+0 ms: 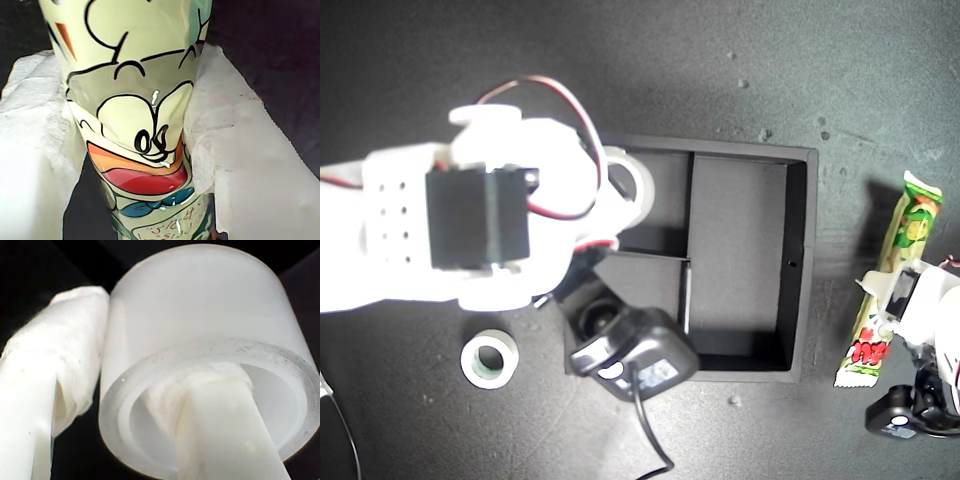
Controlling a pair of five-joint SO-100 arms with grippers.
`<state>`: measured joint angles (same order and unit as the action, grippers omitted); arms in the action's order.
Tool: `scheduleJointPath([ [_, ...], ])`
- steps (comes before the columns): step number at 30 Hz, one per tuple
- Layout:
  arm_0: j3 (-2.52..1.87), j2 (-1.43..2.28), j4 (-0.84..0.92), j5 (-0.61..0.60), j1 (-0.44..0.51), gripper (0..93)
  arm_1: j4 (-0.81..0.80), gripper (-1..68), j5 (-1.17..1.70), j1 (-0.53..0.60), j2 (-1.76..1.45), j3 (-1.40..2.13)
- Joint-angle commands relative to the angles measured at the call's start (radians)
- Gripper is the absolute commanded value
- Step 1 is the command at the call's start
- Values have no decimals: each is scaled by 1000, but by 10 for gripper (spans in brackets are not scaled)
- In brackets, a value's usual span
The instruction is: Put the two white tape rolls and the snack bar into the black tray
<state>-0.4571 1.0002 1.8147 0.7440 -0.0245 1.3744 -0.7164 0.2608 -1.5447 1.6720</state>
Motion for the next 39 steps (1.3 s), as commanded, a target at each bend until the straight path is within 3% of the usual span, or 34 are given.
scheduleJointPath([
  [1,8,8,18,11,11,0,106,44,209,2,-5,-135],
  [6,43,-64,18,20,23,0,137,43,279,-9,-5,-291],
  [12,141,-190,18,31,37,0,35,42,371,-14,25,-462],
  [22,175,-232,18,35,41,0,84,42,443,-41,653,-1243],
  [30,166,-213,20,34,43,0,86,46,422,-46,673,-1246],
  [32,166,-209,20,32,48,34,103,115,420,-43,673,-1241],
  [35,166,-193,20,29,57,144,161,297,414,-37,673,-1239],
  [39,163,-166,20,28,58,194,209,325,411,-41,673,-1250],
])
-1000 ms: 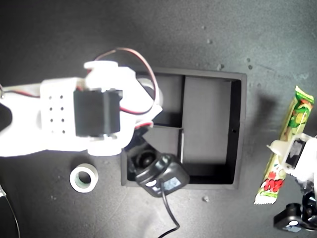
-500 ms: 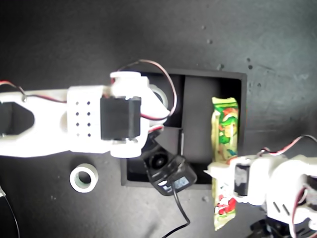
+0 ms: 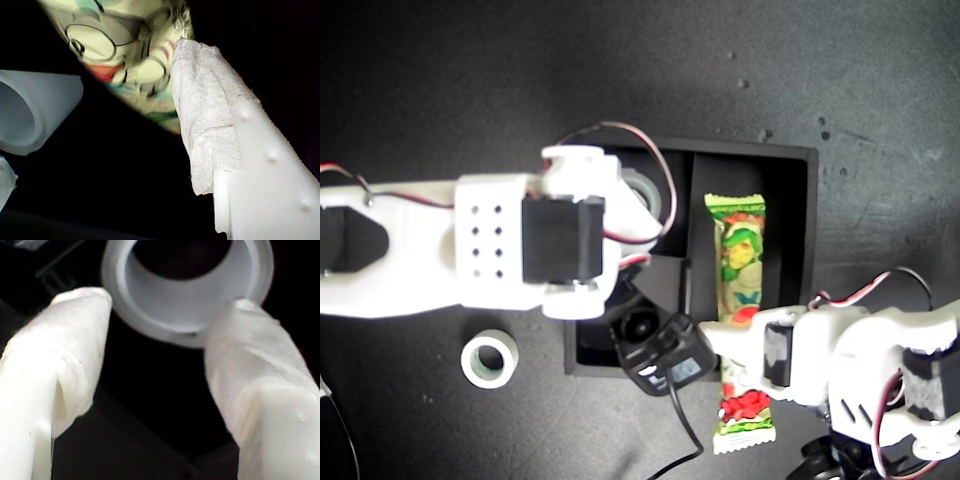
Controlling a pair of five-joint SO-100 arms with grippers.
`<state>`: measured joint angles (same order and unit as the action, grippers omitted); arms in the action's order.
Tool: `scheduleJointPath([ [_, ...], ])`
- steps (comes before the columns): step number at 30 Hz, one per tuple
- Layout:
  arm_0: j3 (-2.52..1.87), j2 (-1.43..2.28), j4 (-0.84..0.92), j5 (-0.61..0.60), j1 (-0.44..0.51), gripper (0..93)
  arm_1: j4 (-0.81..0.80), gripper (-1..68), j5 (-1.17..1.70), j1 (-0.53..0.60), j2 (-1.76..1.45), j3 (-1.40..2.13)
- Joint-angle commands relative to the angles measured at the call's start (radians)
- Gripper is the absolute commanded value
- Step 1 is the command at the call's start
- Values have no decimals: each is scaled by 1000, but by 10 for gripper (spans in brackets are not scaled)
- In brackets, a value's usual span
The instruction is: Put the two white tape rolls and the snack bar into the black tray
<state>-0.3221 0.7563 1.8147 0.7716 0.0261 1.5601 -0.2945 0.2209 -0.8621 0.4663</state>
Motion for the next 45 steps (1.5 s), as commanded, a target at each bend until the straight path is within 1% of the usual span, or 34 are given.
scheduleJointPath([
  [1,26,81,20,-2,6,198,31,326,-11,-3,-9,-46],
  [6,25,86,20,-3,3,198,66,323,-11,-3,-9,-54],
  [8,20,106,20,-9,2,196,94,304,-11,-8,-9,-64],
  [11,-98,281,21,-34,-35,187,225,244,-28,-44,-9,-179],
  [14,-281,604,21,-31,-92,177,242,202,-35,-77,-137,-181],
  [16,-420,824,21,2,-112,170,242,147,-98,-110,-265,-80],
  [18,-589,1019,20,67,-103,167,241,88,-216,-158,-407,97],
  [20,-776,1161,-3,147,-37,167,241,9,-367,-212,-548,310],
  [21,-874,1218,-41,186,17,167,239,-2,-442,-236,-614,416],
  [23,-1075,1307,-147,270,137,169,186,-2,-535,-264,-755,652],
  [27,-1381,1382,-385,414,353,180,-14,-3,-680,-275,-1109,1144],
  [29,-1494,1399,-489,483,428,181,-91,-3,-746,-270,-1304,1355],
  [32,-1626,1405,-620,572,515,181,-170,-4,-834,-239,-1569,1609],
  [35,-1692,1368,-727,621,584,182,-229,-4,-905,-206,-1727,1796],
  [38,-1694,1290,-781,638,627,185,-301,-4,-951,-184,-1805,1950],
  [42,-1694,1209,-821,643,644,186,-431,-4,-986,-175,-1959,2172],
  [45,-1700,1186,-841,644,641,187,-474,-4,-1008,-184,-2155,2338],
])
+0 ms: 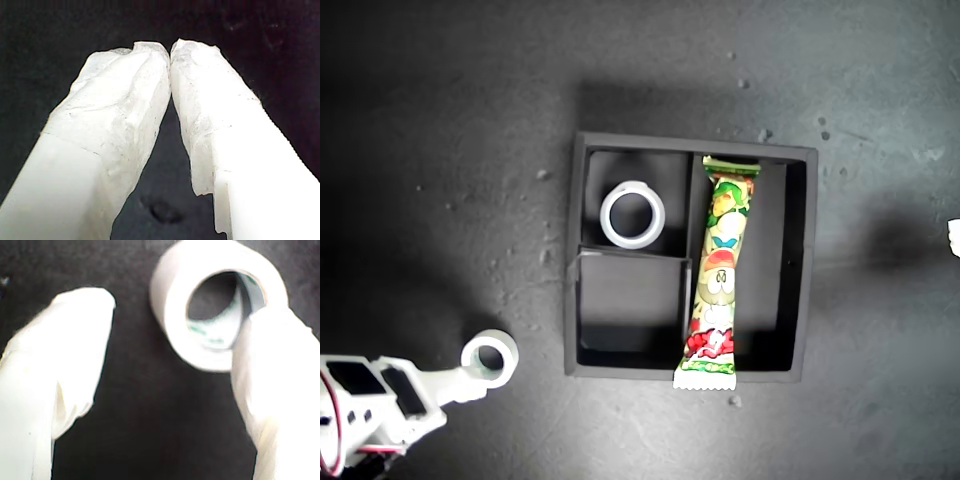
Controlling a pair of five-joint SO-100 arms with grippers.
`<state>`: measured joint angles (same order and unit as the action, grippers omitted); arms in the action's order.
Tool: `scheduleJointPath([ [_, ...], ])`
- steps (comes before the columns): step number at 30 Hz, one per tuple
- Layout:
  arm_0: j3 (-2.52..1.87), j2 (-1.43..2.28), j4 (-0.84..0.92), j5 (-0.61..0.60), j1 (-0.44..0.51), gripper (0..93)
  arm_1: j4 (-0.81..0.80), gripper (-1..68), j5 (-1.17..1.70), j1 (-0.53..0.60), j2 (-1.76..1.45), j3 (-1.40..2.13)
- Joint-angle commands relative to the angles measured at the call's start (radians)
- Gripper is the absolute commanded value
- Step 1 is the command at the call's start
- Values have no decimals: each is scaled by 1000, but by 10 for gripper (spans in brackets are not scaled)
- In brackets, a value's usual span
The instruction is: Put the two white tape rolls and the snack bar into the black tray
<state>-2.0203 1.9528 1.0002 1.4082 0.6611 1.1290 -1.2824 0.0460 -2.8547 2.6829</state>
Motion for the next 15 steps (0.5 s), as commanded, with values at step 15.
scheduleJointPath([
  [15,-6,-117,-98,43,15,178,-35,-4,-80,5,-495,407],
])
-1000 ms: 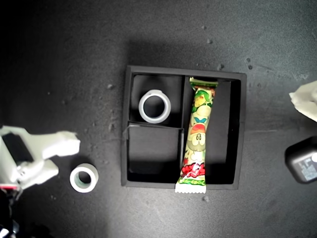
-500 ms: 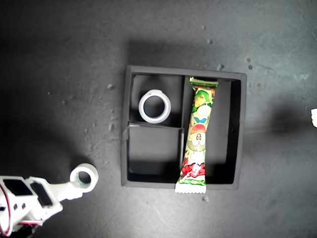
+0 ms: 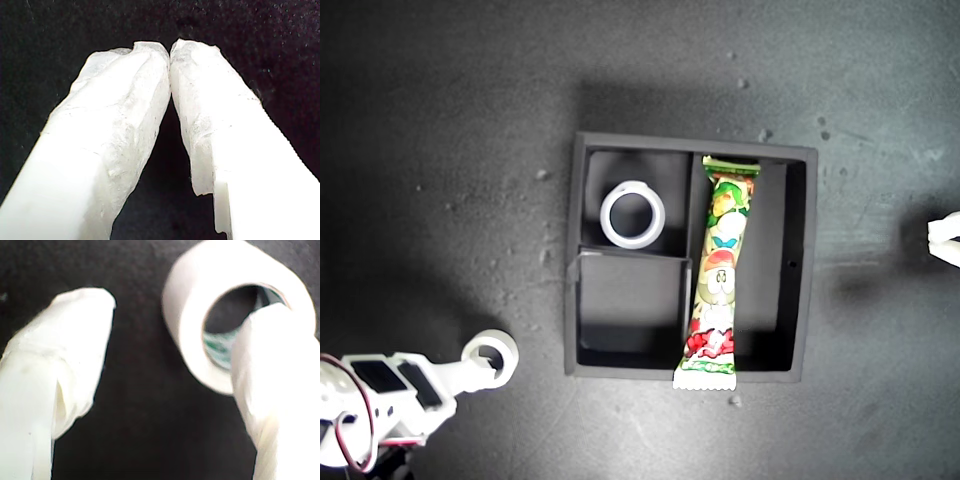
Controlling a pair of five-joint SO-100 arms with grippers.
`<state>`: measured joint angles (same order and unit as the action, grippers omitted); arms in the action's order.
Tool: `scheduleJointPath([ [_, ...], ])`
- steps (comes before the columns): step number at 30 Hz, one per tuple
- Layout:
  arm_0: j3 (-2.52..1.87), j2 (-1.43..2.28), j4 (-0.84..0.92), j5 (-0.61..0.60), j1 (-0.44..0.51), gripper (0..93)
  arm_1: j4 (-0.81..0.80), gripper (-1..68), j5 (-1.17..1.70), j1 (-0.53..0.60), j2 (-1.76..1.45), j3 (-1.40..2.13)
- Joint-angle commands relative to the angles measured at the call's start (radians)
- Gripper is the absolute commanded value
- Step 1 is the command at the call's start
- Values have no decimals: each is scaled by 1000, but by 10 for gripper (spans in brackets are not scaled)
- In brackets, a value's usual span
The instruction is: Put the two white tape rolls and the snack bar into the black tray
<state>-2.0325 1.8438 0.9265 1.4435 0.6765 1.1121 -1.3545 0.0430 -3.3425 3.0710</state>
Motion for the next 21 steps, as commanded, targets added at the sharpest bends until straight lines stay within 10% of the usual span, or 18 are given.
scheduleJointPath([
  [1,6,-15,-31,6,-2,175,-20,-4,-9,9,-8,20],
  [21,-5,-118,-84,6,-26,177,-58,-4,-17,52,-8,48],
])
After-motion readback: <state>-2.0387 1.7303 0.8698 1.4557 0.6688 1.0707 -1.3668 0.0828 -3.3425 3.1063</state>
